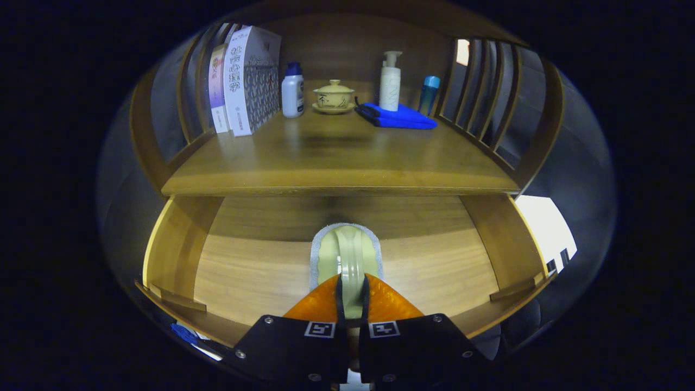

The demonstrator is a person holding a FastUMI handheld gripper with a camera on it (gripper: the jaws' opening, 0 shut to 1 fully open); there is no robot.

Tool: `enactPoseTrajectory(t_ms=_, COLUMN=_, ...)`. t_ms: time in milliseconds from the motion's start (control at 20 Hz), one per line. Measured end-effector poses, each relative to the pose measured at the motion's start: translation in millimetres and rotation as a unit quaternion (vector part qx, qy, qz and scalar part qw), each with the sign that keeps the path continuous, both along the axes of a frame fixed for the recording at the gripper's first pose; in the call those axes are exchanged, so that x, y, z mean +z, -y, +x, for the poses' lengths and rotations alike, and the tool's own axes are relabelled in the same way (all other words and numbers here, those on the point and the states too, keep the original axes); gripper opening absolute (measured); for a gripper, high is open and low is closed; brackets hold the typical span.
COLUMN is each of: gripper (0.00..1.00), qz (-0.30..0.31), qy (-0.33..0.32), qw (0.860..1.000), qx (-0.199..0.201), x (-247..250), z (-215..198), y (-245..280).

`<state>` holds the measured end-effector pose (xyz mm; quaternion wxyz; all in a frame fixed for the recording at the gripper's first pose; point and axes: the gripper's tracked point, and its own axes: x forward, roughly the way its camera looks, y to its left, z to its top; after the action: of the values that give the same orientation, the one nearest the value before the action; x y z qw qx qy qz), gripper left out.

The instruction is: Pull open the drawer, take out the items inside it, and place them on the countertop above the cabinet.

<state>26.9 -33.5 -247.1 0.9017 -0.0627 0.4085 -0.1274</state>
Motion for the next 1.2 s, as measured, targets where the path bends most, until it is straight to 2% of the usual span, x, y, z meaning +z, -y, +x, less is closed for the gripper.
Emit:
enactPoseTrajectory(t_ms=250, gripper=0.08, qz=-0.004, qy=0.048, qw=0.999, qx=-0.009, x=43, z=-10, y=2)
enactPoseTrajectory(t_ms=550, gripper=0.08, qz=0.003, qy=0.082, qw=0.997, qx=-0.014, x=78, z=7, y=3)
enactPoseTrajectory(t_ms=850, gripper=0.08, qz=-0.007, qy=0.121, qw=0.993, qx=-0.003, x=115, z=43, y=6)
enactPoseTrajectory(t_ms=1200, gripper=0.08, qz=-0.007, qy=0.159, qw=0.987, qx=0.021, x=129, z=104, y=11)
